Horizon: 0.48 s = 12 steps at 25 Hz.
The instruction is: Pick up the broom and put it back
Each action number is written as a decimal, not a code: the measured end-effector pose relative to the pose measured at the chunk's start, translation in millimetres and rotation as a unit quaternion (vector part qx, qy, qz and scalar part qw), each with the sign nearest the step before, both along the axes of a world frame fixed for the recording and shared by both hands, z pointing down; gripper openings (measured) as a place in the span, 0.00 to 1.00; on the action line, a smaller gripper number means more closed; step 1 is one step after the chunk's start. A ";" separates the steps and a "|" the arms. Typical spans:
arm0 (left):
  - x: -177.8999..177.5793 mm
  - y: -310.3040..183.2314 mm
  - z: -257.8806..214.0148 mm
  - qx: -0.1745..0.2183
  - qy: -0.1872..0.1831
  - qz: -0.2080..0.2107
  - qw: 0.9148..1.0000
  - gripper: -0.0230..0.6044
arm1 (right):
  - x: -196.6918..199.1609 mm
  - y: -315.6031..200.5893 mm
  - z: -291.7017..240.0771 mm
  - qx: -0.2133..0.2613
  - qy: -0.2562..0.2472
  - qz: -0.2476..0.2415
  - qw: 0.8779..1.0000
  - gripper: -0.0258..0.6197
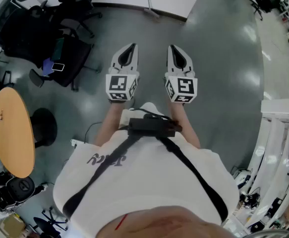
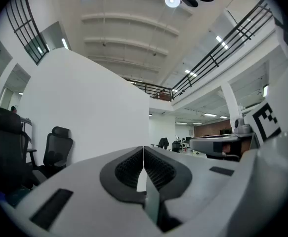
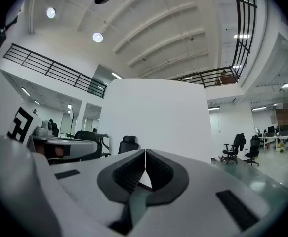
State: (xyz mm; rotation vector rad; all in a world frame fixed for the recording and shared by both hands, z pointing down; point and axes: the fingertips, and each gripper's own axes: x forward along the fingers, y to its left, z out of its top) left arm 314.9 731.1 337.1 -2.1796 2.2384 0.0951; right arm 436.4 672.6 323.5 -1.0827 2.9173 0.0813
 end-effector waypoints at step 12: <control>-49.7 -4.9 18.6 -0.008 0.032 0.009 0.999 0.05 | -49.0 -1.4 28.9 -0.050 0.013 0.014 0.999 0.05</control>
